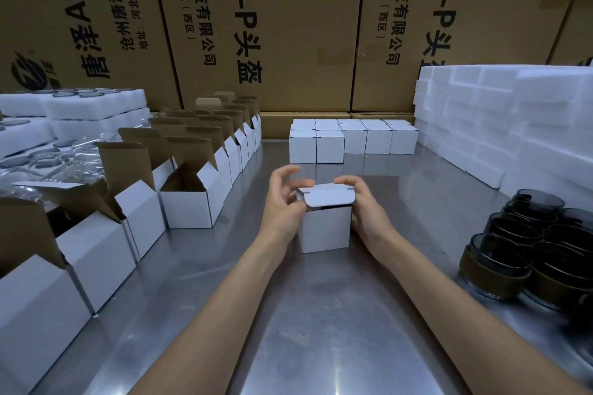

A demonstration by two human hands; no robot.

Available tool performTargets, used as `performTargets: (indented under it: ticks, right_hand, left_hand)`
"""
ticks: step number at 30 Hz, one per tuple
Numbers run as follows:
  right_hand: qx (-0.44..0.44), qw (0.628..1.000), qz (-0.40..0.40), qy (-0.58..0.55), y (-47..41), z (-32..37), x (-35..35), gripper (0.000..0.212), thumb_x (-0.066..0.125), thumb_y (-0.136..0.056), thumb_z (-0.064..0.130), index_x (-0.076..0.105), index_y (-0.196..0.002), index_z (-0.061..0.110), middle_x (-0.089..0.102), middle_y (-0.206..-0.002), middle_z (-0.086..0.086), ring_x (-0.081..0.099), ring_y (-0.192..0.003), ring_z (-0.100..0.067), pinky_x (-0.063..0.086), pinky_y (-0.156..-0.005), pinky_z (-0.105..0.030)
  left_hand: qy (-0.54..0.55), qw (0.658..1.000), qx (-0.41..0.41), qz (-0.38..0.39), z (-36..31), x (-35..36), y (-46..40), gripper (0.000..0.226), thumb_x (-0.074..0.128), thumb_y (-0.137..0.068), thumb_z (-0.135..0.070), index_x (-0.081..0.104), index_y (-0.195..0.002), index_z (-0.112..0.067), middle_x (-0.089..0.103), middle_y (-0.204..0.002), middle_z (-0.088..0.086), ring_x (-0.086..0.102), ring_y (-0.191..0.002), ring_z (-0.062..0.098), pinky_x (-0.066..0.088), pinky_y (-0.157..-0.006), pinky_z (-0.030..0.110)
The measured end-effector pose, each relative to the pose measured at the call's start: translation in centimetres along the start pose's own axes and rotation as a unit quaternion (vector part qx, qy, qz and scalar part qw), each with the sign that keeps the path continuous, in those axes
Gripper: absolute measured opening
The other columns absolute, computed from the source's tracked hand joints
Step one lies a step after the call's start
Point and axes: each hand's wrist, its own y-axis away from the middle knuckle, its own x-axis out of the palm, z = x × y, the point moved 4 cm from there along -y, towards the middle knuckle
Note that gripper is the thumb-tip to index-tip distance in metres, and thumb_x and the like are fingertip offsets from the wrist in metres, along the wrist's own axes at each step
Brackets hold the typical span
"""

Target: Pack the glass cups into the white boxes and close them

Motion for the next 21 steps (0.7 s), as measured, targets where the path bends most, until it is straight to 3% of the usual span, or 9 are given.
performTargets:
  ticks: [4, 7, 9, 11, 14, 16, 21]
  right_hand:
    - [0.001, 0.999, -0.007, -0.035, 0.3, 0.0, 0.1, 0.021, 0.041, -0.095, 0.019, 0.059, -0.089, 0.026, 0.068, -0.08, 0.013, 0.06, -0.072, 0.0, 0.042, -0.059, -0.016]
    - [0.005, 0.999, -0.004, -0.046, 0.4, 0.3, 0.3, 0.023, 0.04, -0.097, 0.03, 0.06, -0.088, 0.022, 0.067, -0.088, 0.004, 0.059, -0.079, -0.006, 0.042, -0.068, -0.022]
    - [-0.004, 1.0, 0.001, -0.013, 0.5, 0.3, 0.5, 0.026, 0.037, -0.1, 0.038, 0.056, -0.093, 0.02, 0.059, -0.098, 0.002, 0.055, -0.088, -0.008, 0.042, -0.076, -0.024]
    - [-0.013, 1.0, -0.002, 0.006, 0.7, 0.3, 0.6, 0.026, 0.037, -0.1, 0.041, 0.051, -0.097, 0.02, 0.052, -0.101, 0.001, 0.051, -0.093, -0.01, 0.04, -0.085, -0.027]
    - [-0.032, 0.999, -0.012, 0.016, 0.8, 0.5, 0.7, 0.028, 0.034, -0.101, 0.039, 0.05, -0.101, 0.016, 0.052, -0.103, -0.002, 0.05, -0.094, -0.011, 0.04, -0.092, -0.03]
    - [-0.043, 0.998, -0.021, 0.036, 0.8, 0.5, 0.8, 0.033, 0.03, -0.102, 0.04, 0.05, -0.104, 0.014, 0.053, -0.105, -0.004, 0.049, -0.094, -0.011, 0.039, -0.089, -0.028]
    - [-0.036, 0.999, -0.027, 0.007, 0.6, 0.3, 0.8, 0.046, 0.026, -0.1, 0.05, 0.053, -0.101, 0.012, 0.055, -0.1, -0.01, 0.052, -0.091, -0.016, 0.041, -0.082, -0.029]
  left_hand:
    - [-0.038, 0.999, 0.008, 0.019, -0.5, 0.1, 0.3, 0.04, 0.045, -0.084, 0.008, 0.073, -0.079, -0.02, 0.068, -0.091, -0.006, 0.061, -0.088, 0.009, 0.045, -0.072, 0.015]
    - [-0.023, 0.999, 0.008, 0.029, -0.7, 0.0, 0.6, 0.034, 0.041, -0.079, -0.013, 0.075, -0.077, -0.012, 0.069, -0.1, 0.001, 0.061, -0.102, 0.015, 0.042, -0.087, 0.025]
    - [-0.023, 0.999, 0.017, 0.043, -0.9, 0.0, 0.7, 0.034, 0.042, -0.074, -0.023, 0.074, -0.079, -0.012, 0.07, -0.097, -0.004, 0.059, -0.107, 0.017, 0.041, -0.092, 0.025]
    - [-0.065, 0.995, 0.036, 0.071, -1.0, 0.4, 1.0, 0.029, 0.048, -0.077, -0.028, 0.072, -0.087, -0.016, 0.067, -0.097, -0.011, 0.054, -0.109, 0.011, 0.04, -0.09, 0.015]
    - [-0.156, 0.982, 0.072, 0.076, -0.6, 1.0, 1.7, 0.034, 0.064, -0.073, -0.033, 0.065, -0.103, -0.017, 0.056, -0.111, -0.002, 0.051, -0.103, -0.001, 0.038, -0.082, 0.006]
    - [-0.192, 0.975, 0.101, 0.049, -0.5, 0.9, 1.8, 0.038, 0.072, -0.071, -0.032, 0.064, -0.105, -0.018, 0.056, -0.11, -0.004, 0.054, -0.099, -0.001, 0.04, -0.08, 0.008]
    - [-0.183, 0.977, 0.114, -0.004, -0.9, 0.6, 1.4, 0.022, 0.082, -0.075, -0.021, 0.07, -0.093, -0.02, 0.065, -0.098, -0.005, 0.061, -0.094, 0.007, 0.048, -0.077, 0.019]
